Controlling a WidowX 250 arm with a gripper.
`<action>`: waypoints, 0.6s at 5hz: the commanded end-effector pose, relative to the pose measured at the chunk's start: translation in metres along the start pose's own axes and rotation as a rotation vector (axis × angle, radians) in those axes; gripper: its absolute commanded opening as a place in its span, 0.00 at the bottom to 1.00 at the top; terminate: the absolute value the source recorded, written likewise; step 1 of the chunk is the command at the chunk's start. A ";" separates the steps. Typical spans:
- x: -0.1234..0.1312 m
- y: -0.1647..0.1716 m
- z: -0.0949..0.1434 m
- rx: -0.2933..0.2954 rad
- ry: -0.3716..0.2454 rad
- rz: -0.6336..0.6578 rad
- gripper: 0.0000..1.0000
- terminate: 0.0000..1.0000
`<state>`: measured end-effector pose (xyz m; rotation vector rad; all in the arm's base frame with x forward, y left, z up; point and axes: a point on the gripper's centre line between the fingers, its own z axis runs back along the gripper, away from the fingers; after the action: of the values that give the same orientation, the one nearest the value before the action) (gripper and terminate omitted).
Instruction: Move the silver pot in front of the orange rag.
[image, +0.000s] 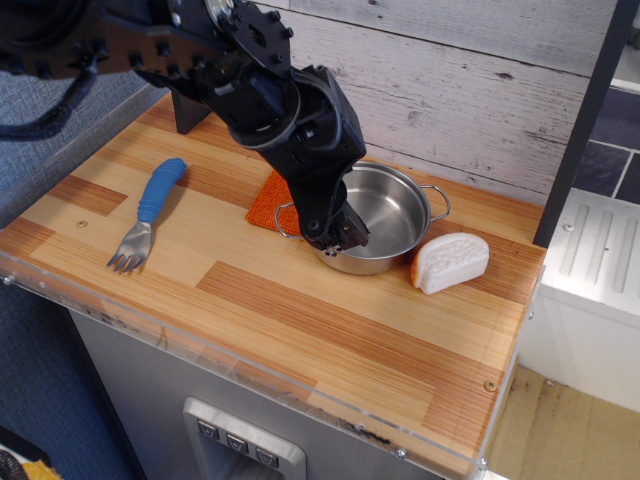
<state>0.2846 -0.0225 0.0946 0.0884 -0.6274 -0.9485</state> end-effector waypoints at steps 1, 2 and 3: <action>0.000 0.000 0.000 0.000 0.000 0.000 1.00 0.00; -0.007 -0.003 -0.013 0.020 0.051 -0.052 1.00 0.00; -0.010 -0.005 -0.022 0.024 0.076 -0.075 1.00 0.00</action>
<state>0.2872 -0.0224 0.0626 0.1620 -0.5457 -1.0077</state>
